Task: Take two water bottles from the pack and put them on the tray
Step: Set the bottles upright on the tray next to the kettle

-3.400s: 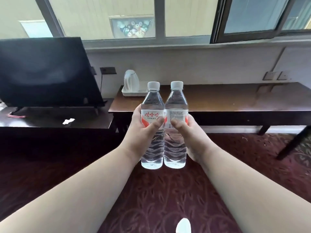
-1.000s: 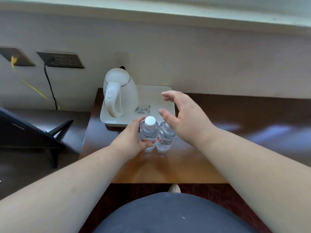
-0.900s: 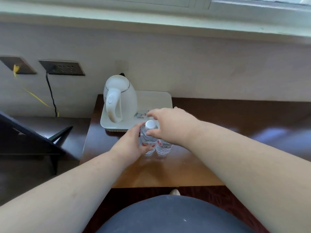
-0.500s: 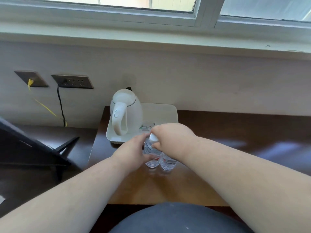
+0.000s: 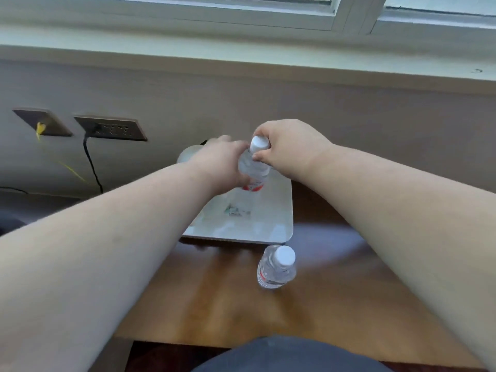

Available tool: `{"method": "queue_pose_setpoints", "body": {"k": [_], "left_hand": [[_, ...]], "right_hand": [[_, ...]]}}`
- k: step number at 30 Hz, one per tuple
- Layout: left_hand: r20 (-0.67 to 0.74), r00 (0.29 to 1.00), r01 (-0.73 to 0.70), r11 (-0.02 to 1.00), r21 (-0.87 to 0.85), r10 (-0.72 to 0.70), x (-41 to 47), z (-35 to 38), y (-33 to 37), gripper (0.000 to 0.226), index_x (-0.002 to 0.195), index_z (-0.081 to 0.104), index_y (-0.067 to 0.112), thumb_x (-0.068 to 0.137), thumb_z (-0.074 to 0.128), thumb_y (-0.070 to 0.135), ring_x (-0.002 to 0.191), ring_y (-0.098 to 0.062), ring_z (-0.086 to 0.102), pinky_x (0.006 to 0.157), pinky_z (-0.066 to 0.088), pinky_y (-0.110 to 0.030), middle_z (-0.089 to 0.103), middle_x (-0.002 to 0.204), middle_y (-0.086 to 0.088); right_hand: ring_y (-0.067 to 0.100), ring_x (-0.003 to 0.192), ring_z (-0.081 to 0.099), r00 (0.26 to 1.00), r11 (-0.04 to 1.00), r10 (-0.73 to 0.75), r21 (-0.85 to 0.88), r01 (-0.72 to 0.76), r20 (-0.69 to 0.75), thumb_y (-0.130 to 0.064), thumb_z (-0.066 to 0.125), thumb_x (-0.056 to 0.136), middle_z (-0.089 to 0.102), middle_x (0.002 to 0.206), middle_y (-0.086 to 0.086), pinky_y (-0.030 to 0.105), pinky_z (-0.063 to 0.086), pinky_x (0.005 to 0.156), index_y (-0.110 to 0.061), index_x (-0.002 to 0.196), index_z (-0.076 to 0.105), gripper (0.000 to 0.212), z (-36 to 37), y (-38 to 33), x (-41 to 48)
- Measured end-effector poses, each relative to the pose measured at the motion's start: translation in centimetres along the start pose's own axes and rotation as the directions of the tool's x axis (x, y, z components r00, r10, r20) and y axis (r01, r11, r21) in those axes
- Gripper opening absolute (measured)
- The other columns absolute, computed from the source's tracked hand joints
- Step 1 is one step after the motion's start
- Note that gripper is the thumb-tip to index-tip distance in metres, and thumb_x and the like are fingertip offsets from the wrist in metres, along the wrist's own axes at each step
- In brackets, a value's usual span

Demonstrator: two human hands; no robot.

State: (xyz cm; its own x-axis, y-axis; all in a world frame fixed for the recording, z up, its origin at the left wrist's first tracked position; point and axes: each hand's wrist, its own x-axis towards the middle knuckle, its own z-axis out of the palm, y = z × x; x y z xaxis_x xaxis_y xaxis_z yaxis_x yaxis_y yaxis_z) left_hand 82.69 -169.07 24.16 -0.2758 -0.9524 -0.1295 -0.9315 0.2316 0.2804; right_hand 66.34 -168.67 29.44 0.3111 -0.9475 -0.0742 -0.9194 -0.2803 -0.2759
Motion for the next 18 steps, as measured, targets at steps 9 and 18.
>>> {"method": "queue_pose_setpoints", "body": {"k": [9,18], "left_hand": [[-0.083,0.992,0.119,0.951,0.285,-0.099,7.4,3.6,-2.0,0.054,0.118,0.056,0.025,0.076,0.078,0.052,0.100,-0.029,0.068,0.084,0.034,-0.040,0.073,0.104,-0.002],[-0.099,0.983,0.179,0.932,0.316,-0.155,9.5,4.3,-3.3,0.047,0.118,0.054,0.021,0.082,0.078,0.040,0.103,-0.030,0.067,0.080,0.032,-0.036,0.071,0.107,-0.005]], "right_hand": [[0.034,0.097,0.066,0.999,0.998,0.013,0.056,-0.014,0.033,-0.023,0.067,0.093,0.073,0.103,0.013,0.029,0.038,0.065,-0.011,0.114,0.068,0.024,4.9,2.6,7.6],[0.030,0.093,0.065,0.997,0.989,0.075,0.130,-0.076,0.012,-0.023,0.066,0.092,0.073,0.105,0.009,0.027,0.034,0.064,-0.017,0.114,0.068,0.023,7.2,2.6,10.7]]}}
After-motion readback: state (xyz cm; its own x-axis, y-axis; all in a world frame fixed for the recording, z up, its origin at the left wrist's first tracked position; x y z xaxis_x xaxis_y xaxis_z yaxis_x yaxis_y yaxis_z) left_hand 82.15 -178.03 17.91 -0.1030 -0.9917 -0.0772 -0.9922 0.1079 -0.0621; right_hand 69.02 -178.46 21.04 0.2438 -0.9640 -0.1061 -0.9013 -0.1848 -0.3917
